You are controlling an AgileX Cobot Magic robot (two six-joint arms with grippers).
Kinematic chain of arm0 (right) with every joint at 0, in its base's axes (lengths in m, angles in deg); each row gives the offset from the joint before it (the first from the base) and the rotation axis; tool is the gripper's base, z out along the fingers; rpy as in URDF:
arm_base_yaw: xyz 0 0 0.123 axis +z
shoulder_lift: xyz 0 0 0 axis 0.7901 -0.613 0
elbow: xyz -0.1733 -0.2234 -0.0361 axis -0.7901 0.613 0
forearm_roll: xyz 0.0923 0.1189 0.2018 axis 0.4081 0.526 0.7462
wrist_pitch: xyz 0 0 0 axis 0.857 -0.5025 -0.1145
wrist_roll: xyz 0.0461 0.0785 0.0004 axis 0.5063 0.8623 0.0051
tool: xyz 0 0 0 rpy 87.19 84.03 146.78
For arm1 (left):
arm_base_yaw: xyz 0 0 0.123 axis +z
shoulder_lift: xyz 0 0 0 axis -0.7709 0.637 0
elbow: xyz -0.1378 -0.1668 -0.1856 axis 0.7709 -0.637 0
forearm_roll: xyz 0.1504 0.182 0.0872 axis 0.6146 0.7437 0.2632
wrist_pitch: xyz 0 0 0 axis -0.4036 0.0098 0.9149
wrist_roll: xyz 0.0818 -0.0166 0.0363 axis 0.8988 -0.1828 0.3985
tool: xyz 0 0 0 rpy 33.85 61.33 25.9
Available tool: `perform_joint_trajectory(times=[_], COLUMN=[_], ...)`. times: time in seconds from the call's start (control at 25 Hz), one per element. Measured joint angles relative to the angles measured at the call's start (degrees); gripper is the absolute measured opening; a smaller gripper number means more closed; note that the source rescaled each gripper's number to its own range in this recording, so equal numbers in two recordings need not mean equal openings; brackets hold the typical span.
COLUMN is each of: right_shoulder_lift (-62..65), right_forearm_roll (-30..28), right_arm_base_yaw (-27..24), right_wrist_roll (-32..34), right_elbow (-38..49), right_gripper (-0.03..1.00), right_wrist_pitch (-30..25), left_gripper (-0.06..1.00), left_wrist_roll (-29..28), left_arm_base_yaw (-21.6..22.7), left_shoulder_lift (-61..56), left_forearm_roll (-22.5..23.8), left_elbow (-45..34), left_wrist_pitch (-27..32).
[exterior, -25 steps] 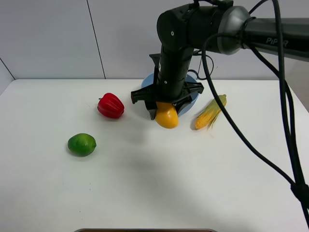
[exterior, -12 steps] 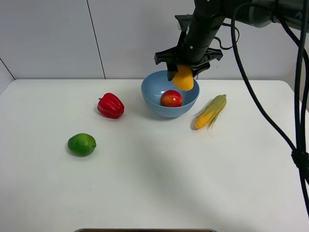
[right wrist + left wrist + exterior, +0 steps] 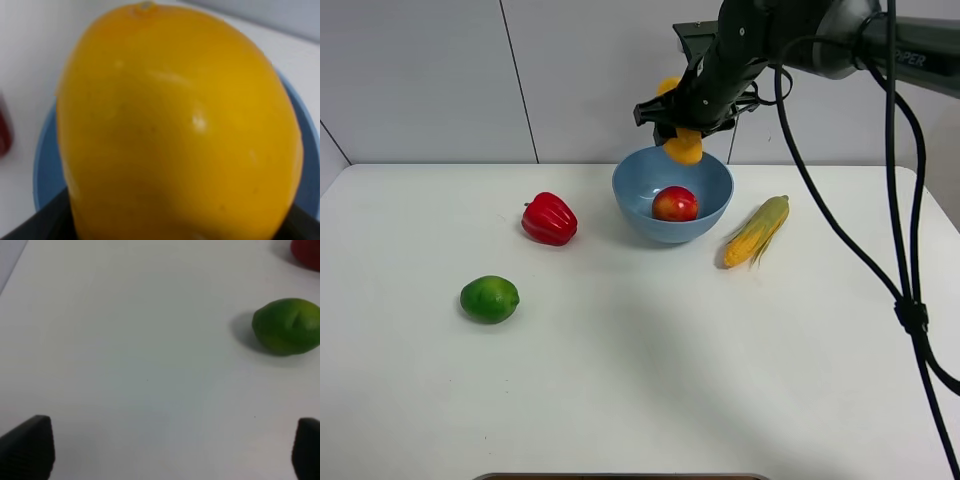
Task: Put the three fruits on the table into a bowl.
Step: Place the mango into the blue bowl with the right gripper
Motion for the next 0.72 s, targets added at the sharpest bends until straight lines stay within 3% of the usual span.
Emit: perform_joint_trajectory(times=[0.16,0.72], right_shoulder_lift=[-2.4,-6.9], right_forearm_roll=[0.0,1.1], right_arm_base_yaw=[0.0,0.0], right_wrist_roll=[-0.1,-0.2], right_elbow=[0.0,0.0], right_gripper=[0.0,0.0], right_wrist_pitch=[3.3,2.7], left_gripper=[0.79,0.79], left_wrist_roll=[0.0,0.0], left_arm_base_yaw=[0.0,0.0], left_shoulder_lift=[0.0,0.0], left_forearm_roll=[0.0,0.0], left_elbow=[0.0,0.0], left_wrist_pitch=[0.0,0.0])
